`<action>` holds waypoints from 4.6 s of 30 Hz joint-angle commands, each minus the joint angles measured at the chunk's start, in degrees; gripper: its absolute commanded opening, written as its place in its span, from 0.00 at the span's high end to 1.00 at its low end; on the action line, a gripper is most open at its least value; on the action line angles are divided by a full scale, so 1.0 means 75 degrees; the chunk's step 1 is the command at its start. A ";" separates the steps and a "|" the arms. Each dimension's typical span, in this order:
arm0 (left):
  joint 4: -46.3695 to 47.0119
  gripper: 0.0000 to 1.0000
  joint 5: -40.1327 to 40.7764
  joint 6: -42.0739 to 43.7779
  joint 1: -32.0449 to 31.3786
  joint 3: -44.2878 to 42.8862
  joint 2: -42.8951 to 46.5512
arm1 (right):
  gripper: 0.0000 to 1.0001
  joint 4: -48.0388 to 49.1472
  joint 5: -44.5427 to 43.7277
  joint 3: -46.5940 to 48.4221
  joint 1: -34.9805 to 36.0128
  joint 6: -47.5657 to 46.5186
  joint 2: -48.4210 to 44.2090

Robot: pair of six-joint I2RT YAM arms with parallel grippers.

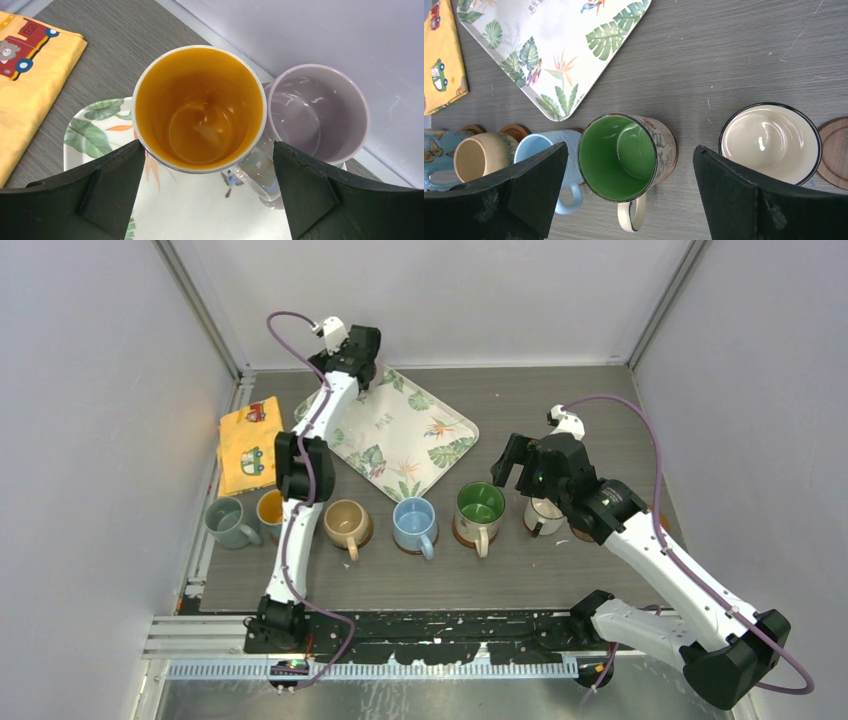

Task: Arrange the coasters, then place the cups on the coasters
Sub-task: Pick up the cup from the tray.

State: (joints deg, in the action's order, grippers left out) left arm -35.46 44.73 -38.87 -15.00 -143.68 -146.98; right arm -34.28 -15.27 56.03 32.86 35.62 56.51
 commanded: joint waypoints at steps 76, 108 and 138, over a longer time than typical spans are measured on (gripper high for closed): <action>0.0267 0.95 -0.1546 -0.0445 -0.2808 0.5815 0.4428 | 0.00 0.0248 -0.0894 0.0112 -0.0034 -0.0156 -0.0378; 0.0324 0.39 -0.1851 -0.0360 -0.3724 0.6334 0.5272 | 0.00 0.0252 -0.1603 0.1027 -0.0034 -0.0046 0.0866; 0.0743 0.00 -0.4541 0.0436 -0.2604 1.1699 1.1399 | 0.00 0.0650 -0.1839 0.3802 0.1436 0.0344 0.5796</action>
State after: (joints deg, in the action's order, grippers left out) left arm -31.90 13.61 -37.78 -34.44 -57.10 -63.46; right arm -31.29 -27.44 81.10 43.24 37.45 97.89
